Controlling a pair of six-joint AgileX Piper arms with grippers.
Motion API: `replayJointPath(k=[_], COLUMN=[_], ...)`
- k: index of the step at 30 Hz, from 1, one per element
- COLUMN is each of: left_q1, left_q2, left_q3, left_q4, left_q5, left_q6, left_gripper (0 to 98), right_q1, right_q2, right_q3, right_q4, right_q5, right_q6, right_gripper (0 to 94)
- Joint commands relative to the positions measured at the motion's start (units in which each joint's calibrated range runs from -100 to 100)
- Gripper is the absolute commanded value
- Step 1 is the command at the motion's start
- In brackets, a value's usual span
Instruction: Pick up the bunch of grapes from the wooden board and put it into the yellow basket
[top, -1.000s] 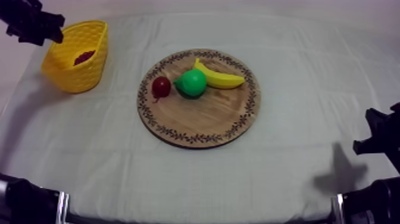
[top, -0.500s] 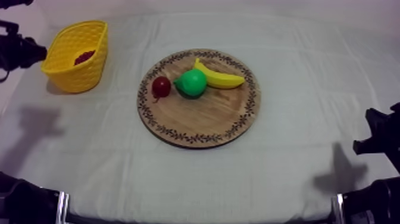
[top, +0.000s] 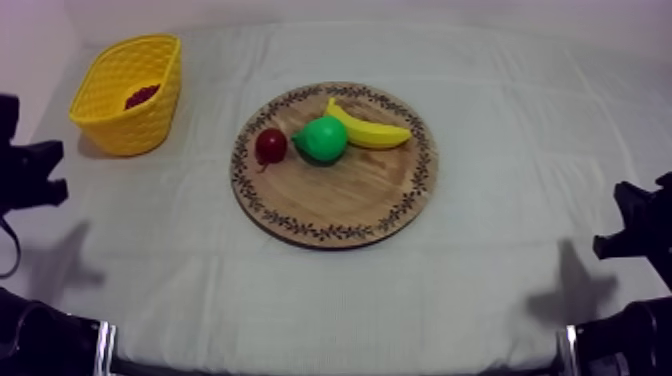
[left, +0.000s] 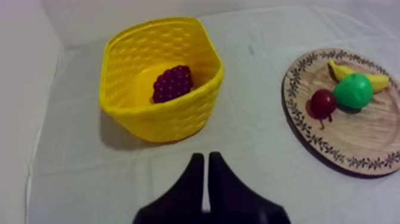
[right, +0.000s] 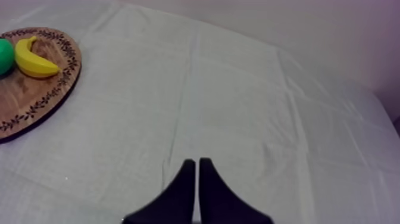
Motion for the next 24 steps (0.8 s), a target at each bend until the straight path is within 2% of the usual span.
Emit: replayJointPath(k=[1,6,18,22,24], left_q1=[0.1,0.2,0.7,0.3,-0.2], left_q2=[-6.3,-11.8,-20.5,-22.8,-24.4], left_q3=[5.4,7.6,13.2,14.9,16.1], left_q4=[-0.25,-0.50,-0.03,-0.21,-0.87], left_q5=[-0.3,1.1,4.0,1.8,-0.1], left_q6=[-0.4,1.1,1.5,1.6,2.7], left_gripper=[0.2,0.1,0.1,0.1,0.1], right_q1=[0.0,0.0,0.0,0.0,0.0], right_q2=[0.0,0.0,0.0,0.0,0.0], right_q3=[0.0,0.0,0.0,0.0,0.0], right_q4=[0.0,0.0,0.0,0.0,0.0], right_q5=[0.0,0.0,0.0,0.0,0.0], right_q6=[0.0,0.0,0.0,-0.1,0.0], right_gripper=[0.3,0.3,0.3,0.3,0.3])
